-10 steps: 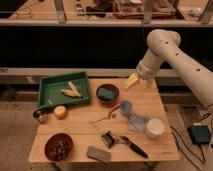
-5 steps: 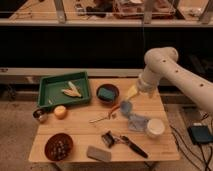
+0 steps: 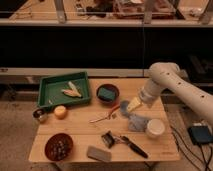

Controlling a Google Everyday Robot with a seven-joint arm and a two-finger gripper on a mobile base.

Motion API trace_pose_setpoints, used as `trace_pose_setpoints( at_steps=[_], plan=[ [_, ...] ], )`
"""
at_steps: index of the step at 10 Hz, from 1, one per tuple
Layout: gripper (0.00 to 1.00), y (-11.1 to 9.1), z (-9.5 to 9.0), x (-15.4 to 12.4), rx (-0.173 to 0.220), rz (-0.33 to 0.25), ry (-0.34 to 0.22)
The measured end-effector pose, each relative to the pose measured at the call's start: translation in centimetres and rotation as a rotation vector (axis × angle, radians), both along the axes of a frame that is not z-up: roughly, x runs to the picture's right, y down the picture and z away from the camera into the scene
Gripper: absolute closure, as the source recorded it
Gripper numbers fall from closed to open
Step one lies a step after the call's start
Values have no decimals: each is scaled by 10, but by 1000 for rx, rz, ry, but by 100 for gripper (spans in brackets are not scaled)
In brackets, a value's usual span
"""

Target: Place towel in plastic cup

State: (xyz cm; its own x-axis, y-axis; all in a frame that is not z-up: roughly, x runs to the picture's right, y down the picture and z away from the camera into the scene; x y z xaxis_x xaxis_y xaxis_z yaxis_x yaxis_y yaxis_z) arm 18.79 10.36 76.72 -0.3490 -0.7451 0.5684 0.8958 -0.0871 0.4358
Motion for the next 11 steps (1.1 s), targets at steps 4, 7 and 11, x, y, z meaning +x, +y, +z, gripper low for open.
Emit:
trace_pose_setpoints(
  at_steps=[4, 7, 11],
  plan=[
    [20, 4, -5, -6, 14, -43, 16],
    [20, 28, -7, -15, 26, -85, 50],
    [20, 61, 16, -14, 39, -92, 8]
  ],
)
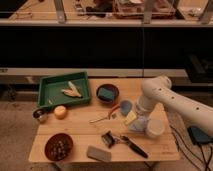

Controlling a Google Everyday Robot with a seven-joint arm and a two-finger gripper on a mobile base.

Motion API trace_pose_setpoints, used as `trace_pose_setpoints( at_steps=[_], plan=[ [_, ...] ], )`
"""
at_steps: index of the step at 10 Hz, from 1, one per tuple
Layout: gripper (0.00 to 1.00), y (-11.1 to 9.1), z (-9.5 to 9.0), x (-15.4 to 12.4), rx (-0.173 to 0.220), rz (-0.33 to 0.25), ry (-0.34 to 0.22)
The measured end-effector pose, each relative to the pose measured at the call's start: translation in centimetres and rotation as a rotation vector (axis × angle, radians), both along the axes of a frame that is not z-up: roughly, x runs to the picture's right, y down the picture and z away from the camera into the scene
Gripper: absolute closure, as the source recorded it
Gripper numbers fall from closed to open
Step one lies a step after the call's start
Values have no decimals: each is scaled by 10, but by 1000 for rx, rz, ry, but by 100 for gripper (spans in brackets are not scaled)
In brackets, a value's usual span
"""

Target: Place towel in plastic cup

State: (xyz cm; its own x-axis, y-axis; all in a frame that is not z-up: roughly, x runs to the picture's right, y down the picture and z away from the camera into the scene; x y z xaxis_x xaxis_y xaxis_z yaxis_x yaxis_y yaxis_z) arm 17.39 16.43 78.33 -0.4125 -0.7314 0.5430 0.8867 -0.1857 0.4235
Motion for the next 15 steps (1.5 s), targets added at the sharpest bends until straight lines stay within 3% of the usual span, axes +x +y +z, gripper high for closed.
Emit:
trace_pose_setpoints(
  at_steps=[3, 8, 13, 15],
  plan=[
    [20, 7, 10, 2, 20, -7, -25],
    [20, 11, 33, 5, 79, -103, -11],
    [20, 11, 52, 11, 88, -146, -36],
    [20, 18, 60, 15, 73, -152, -46]
  ],
)
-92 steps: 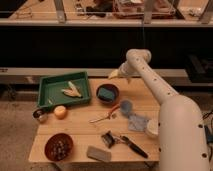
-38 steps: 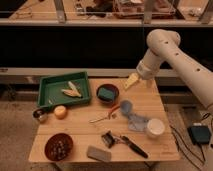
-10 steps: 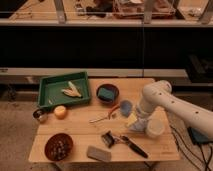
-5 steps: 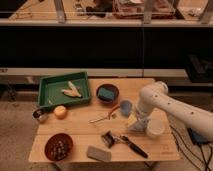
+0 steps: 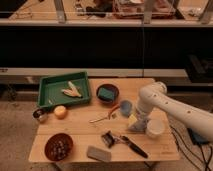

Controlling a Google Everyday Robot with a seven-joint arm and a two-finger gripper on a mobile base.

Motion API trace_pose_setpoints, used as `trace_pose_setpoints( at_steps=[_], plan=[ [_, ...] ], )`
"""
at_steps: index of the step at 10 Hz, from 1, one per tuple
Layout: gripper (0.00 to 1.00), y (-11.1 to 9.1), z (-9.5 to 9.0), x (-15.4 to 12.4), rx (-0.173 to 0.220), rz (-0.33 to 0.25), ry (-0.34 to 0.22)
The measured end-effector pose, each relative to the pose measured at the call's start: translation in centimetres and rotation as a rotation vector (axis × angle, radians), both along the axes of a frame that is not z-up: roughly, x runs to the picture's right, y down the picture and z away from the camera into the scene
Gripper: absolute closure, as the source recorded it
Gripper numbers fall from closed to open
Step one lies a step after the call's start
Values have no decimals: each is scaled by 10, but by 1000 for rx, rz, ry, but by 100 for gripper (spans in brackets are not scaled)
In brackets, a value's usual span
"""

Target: Place towel in plastic cup

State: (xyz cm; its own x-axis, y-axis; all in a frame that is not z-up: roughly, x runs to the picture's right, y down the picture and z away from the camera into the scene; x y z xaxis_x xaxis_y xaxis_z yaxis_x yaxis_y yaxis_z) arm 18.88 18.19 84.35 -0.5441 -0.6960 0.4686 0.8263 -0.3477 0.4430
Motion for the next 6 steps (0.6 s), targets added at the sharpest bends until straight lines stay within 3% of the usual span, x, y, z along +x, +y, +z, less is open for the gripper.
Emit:
trace_pose_setpoints(
  at_steps=[4, 6],
  plan=[
    [21, 21, 18, -7, -11, -13, 7],
    [38, 23, 20, -8, -6, -17, 9]
  ],
)
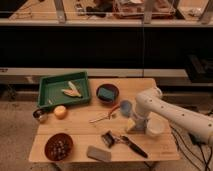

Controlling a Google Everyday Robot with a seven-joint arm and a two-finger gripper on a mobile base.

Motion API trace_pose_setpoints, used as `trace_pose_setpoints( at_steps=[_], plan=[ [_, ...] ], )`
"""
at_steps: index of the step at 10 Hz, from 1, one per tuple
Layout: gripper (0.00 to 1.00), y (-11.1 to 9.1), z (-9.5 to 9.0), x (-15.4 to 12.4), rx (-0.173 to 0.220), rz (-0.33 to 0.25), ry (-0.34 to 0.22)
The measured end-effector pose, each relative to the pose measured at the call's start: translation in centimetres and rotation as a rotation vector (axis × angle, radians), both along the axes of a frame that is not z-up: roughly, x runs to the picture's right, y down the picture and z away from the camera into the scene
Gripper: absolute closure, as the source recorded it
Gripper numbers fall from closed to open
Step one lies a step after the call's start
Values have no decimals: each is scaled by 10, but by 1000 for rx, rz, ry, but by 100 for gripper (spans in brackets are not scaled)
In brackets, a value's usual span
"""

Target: Place towel in plastic cup

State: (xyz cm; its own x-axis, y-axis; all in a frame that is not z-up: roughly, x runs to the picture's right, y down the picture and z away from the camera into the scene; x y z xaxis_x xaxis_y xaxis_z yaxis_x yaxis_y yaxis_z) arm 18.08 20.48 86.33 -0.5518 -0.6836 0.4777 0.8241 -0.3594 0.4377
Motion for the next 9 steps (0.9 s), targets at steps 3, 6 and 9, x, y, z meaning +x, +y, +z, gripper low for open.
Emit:
trace_pose_setpoints(
  at_steps=[3, 6, 9],
  plan=[
    [68, -3, -2, 2, 3, 3, 1],
    [96, -2, -7, 1, -8, 0, -3],
    [100, -5, -8, 3, -7, 6, 1]
  ],
)
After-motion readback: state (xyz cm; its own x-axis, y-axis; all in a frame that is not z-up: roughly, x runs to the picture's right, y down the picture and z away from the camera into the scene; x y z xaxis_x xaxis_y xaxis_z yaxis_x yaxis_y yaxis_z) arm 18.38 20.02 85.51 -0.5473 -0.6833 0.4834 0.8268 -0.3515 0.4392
